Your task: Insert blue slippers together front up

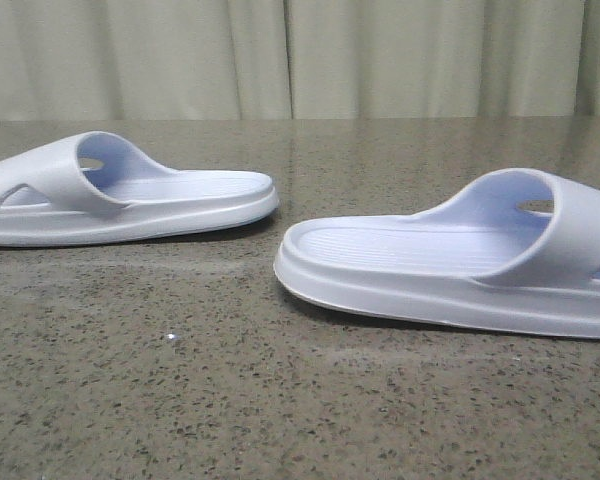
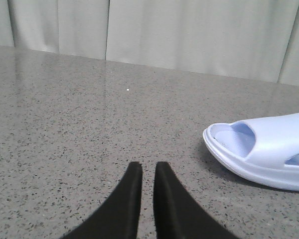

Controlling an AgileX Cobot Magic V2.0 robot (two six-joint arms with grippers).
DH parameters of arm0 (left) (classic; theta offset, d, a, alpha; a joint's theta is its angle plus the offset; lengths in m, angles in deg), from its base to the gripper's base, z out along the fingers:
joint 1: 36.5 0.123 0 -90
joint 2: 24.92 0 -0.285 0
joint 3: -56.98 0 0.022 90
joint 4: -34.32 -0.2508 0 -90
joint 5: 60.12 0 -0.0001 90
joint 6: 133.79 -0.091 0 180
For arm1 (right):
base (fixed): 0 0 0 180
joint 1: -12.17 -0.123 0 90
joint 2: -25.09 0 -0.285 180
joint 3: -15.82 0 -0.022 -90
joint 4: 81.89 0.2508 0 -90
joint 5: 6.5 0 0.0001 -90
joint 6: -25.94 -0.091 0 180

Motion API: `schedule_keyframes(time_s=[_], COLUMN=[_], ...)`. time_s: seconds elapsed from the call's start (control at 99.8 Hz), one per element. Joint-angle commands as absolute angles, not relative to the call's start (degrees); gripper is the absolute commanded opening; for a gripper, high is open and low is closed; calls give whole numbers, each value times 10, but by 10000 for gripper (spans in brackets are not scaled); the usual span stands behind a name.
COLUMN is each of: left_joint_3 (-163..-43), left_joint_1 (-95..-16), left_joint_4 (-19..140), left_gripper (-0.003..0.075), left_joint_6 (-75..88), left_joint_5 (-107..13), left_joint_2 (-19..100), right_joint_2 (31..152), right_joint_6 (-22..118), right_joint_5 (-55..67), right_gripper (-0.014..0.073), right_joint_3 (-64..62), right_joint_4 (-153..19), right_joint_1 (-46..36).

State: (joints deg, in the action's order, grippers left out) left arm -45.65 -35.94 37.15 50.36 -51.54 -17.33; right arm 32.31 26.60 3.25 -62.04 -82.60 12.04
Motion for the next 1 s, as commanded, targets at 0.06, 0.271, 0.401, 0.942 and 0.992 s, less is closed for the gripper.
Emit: schedule_keyframes(time_s=[0.06, 0.271, 0.401, 0.942, 0.992], left_joint_3=[-451, -451, -451, -451, -451], left_joint_1=[-363, -363, -363, -363, -363], left_joint_4=[375, 375, 375, 375, 375], left_gripper=[15, 15, 15, 15, 15], left_joint_6=[504, 504, 504, 504, 504], left_joint_5=[-560, -560, -560, -560, -564], left_joint_2=[-171, -171, -171, -171, -171], right_joint_2=[312, 312, 312, 312, 312], right_joint_6=[271, 271, 271, 271, 271], right_joint_5=[-13, -13, -13, -39, -55], right_gripper=[-89, -89, -89, -89, -89], right_joint_3=[-632, -632, -632, -632, -632], right_joint_4=[-830, -830, -830, -830, -819], right_joint_1=[123, 123, 123, 123, 123])
